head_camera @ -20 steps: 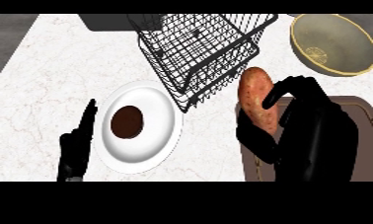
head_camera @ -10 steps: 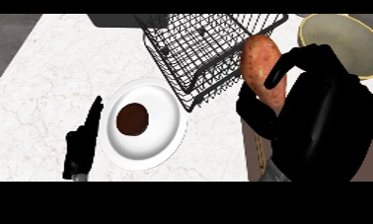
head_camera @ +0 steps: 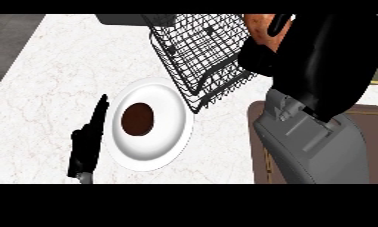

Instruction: Pick the sweet potato from the tray and place it in the tiered basket

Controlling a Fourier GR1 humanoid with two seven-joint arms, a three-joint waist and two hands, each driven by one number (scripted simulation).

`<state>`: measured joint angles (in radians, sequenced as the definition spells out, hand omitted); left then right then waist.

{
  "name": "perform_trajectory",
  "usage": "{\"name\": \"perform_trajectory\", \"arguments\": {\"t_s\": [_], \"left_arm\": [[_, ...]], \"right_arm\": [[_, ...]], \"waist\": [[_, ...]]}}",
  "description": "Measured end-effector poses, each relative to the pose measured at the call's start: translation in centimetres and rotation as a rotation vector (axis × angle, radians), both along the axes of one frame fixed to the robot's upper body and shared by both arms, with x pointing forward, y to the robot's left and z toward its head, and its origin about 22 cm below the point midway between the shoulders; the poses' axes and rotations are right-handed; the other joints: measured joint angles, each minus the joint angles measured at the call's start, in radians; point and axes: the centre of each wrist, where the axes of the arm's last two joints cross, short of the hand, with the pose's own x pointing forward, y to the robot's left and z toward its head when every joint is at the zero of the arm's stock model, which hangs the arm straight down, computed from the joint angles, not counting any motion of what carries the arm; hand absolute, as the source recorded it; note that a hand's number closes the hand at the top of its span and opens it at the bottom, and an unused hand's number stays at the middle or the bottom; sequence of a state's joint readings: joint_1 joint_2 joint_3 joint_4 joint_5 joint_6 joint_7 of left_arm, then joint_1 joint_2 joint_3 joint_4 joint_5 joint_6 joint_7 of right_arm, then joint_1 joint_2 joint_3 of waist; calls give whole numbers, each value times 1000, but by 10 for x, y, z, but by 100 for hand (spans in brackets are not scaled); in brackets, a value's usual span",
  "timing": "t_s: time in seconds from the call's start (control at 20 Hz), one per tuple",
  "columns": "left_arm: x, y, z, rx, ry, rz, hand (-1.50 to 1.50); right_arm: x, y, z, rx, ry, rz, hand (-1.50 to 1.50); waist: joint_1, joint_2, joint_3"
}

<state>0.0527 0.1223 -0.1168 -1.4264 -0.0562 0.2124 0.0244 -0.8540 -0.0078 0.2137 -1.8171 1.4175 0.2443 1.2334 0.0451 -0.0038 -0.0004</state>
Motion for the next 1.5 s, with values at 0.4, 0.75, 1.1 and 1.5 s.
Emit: {"name": "perform_trajectory", "arguments": {"t_s": [0.4,0.75,1.1,1.5], "left_arm": [[2,-3,0,0,-2,-5,0],[1,-5,0,0,-7,-1,0],[2,-1,2,-7,-4,-10,0],[1,2,2,-7,-10,-19,0]], "right_arm": [[50,16,8,-3,129,16,150],[89,18,-10,-1,235,-23,150],[109,3,-25,131,241,-22,-150],[114,-17,-39,380,56,30,-150]], "waist": [[6,6,3],[5,9,4],[8,12,5],[16,13,6]]}}
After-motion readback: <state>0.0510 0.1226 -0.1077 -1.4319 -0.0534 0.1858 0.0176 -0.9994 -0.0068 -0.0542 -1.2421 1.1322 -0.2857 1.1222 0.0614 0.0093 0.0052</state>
